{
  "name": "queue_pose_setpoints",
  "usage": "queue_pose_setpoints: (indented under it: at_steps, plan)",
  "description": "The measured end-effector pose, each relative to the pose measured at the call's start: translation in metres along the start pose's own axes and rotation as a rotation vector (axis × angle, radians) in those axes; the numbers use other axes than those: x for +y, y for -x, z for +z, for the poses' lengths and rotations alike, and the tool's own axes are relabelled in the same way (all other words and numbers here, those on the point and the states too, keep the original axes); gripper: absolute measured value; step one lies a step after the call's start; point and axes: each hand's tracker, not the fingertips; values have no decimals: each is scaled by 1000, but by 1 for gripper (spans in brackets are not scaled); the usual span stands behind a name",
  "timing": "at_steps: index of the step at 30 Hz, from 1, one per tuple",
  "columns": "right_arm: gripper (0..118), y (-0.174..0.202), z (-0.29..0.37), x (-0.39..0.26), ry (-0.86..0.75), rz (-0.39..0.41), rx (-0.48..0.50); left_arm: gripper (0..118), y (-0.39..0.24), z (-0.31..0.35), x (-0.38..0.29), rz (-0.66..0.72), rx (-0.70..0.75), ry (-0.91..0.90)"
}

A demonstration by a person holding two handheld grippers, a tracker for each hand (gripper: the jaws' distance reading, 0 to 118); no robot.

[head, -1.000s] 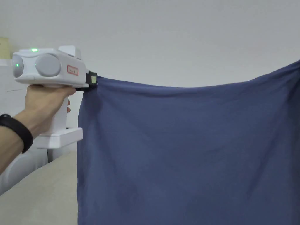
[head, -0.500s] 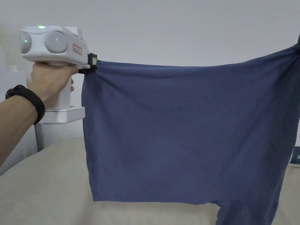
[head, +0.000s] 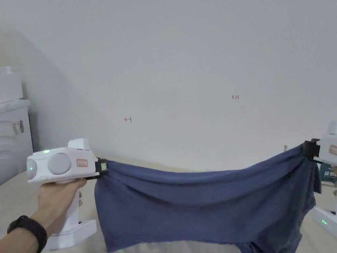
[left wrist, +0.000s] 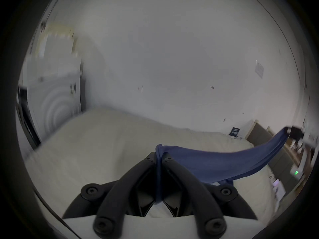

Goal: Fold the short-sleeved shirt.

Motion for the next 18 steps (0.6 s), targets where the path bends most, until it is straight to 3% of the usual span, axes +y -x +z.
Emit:
queue_pose_setpoints:
  at_steps: [10,14,18]
  plan:
    - [2,-43,156,-169,116,-115,119,2,47,117,-167,-14,-96,90]
    - [2,-55,238,-253,162,-136,93,2,65,183,-245,2,-144,153]
    - [2,-65,302,-313,288,-226,66,2,71,235,-300,-2,-99,205]
